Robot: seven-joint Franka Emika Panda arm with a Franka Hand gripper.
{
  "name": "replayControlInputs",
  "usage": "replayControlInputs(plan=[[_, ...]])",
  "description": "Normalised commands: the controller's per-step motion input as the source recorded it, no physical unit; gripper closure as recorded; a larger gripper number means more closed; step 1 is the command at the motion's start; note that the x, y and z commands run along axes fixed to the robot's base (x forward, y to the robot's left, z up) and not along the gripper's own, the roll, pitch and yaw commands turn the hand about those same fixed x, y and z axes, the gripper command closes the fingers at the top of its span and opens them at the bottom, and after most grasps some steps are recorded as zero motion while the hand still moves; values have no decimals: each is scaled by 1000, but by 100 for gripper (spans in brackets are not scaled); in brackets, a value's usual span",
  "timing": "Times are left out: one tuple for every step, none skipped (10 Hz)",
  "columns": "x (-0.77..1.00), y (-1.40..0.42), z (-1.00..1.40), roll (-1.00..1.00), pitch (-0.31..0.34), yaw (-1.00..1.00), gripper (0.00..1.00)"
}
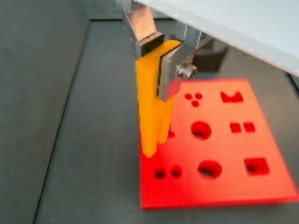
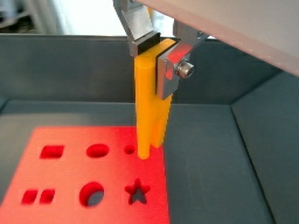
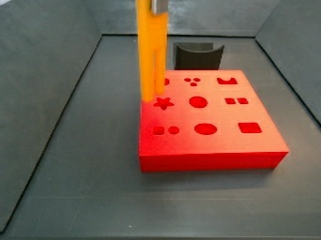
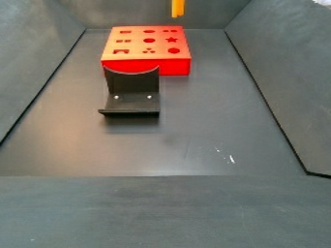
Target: Insert the square-circle object.
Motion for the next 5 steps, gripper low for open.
replayControlInputs(plan=[[9, -374, -286, 94, 23, -771, 100], [120, -431, -137, 116, 59, -609, 100], [411, -517, -14, 286, 170, -174, 100], [557, -506, -43, 381, 177, -11, 100], [626, -440, -123, 450, 154, 0, 100]])
